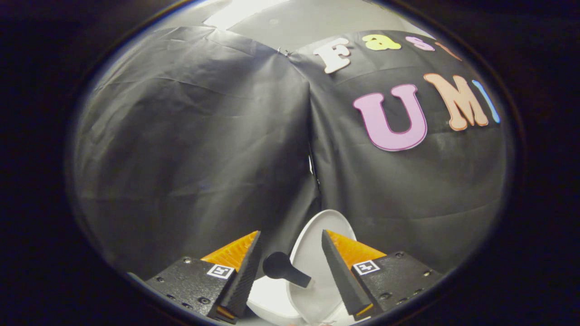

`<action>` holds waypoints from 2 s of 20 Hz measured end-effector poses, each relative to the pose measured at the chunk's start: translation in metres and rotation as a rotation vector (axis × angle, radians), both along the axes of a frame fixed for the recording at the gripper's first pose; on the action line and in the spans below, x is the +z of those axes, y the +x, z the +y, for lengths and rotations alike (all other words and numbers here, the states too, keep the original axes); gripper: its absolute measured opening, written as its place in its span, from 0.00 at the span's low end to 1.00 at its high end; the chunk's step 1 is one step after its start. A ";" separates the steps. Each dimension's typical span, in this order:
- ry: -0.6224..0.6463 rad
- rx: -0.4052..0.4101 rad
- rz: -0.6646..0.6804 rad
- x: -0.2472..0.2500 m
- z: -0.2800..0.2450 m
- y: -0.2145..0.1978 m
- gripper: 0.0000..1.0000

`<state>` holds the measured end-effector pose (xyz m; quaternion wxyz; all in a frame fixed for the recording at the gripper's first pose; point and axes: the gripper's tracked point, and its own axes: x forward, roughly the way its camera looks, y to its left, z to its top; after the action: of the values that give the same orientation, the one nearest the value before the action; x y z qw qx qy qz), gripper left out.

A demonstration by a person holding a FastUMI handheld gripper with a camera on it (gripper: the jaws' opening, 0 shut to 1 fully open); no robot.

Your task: Open the toilet lid.

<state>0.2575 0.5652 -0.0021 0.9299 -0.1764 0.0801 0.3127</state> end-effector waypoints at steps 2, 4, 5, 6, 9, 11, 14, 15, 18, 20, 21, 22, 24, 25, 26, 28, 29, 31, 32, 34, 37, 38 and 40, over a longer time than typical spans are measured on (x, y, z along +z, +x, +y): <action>-0.003 0.000 -0.024 0.012 -0.012 -0.004 0.80; -0.002 -0.023 -0.054 0.027 -0.030 -0.006 0.81; -0.005 -0.040 -0.064 0.034 -0.039 -0.007 0.81; -0.012 -0.062 -0.075 0.041 -0.050 -0.004 0.81; -0.021 -0.114 -0.108 0.067 -0.085 0.002 0.81; -0.011 -0.137 -0.125 0.080 -0.110 0.002 0.81; -0.004 -0.190 -0.149 0.101 -0.154 0.006 0.81; 0.000 -0.203 -0.156 0.106 -0.167 0.008 0.81; 0.039 -0.231 -0.168 0.124 -0.208 0.010 0.81; 0.064 -0.251 -0.173 0.132 -0.234 0.013 0.81; 0.073 -0.263 -0.175 0.135 -0.250 0.013 0.81; 0.079 -0.277 -0.174 0.139 -0.262 0.015 0.81; 0.094 -0.300 -0.168 0.143 -0.290 0.016 0.81; 0.109 -0.308 -0.164 0.144 -0.307 0.015 0.81; 0.126 -0.316 -0.163 0.148 -0.323 0.014 0.80; 0.152 -0.345 -0.172 0.154 -0.355 0.010 0.80; 0.162 -0.367 -0.177 0.157 -0.373 0.009 0.80; 0.180 -0.403 -0.184 0.158 -0.403 0.006 0.80; 0.188 -0.422 -0.184 0.160 -0.419 0.005 0.80; 0.203 -0.452 -0.178 0.160 -0.448 0.000 0.80; 0.228 -0.496 -0.189 0.163 -0.489 -0.005 0.80; 0.237 -0.508 -0.190 0.164 -0.501 -0.007 0.79; 0.248 -0.530 -0.187 0.163 -0.525 -0.011 0.78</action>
<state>0.2467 0.0404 0.1613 0.9968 -0.0626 -0.0012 0.0490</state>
